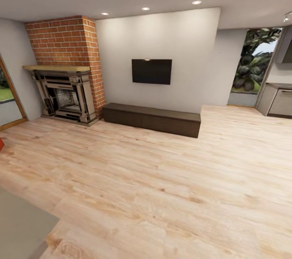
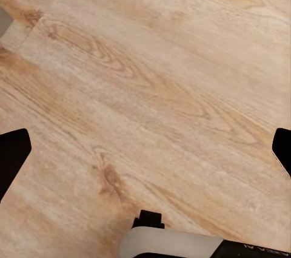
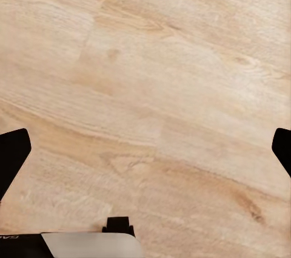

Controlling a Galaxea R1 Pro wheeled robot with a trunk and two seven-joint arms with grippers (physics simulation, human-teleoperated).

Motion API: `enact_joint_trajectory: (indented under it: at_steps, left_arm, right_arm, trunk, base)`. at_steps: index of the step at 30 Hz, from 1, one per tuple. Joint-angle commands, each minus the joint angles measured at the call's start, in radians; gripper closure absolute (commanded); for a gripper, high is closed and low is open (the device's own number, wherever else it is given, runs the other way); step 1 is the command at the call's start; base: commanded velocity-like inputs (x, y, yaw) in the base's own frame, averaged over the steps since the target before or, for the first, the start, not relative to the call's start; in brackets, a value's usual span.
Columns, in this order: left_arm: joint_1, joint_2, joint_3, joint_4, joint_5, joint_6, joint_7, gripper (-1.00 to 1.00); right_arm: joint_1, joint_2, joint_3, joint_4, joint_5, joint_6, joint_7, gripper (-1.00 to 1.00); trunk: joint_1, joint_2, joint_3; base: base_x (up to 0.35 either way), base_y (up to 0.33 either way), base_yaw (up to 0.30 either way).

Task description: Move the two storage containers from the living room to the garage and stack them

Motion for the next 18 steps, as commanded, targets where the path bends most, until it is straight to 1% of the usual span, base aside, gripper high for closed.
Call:
enact_joint_trajectory:
  at_steps: [1,18]
  left_arm:
    - [-0.001,0.000,0.004,0.001,-0.001,-0.003,0.001,-1.00]
    - [-0.001,0.000,0.004,0.001,-0.001,-0.002,0.001,-1.00]
  right_arm:
    - [-0.001,0.000,0.002,0.002,0.003,-0.003,-0.005,-1.00]
    - [-0.001,0.000,0.002,0.002,0.004,-0.003,-0.005,-1.00]
  trunk:
    - [0.001,-0.002,-0.002]
    - [0.001,-0.002,-0.002]
  base:
    - [0.323,0.000,0.000]
    - [0.323,0.000,0.000]
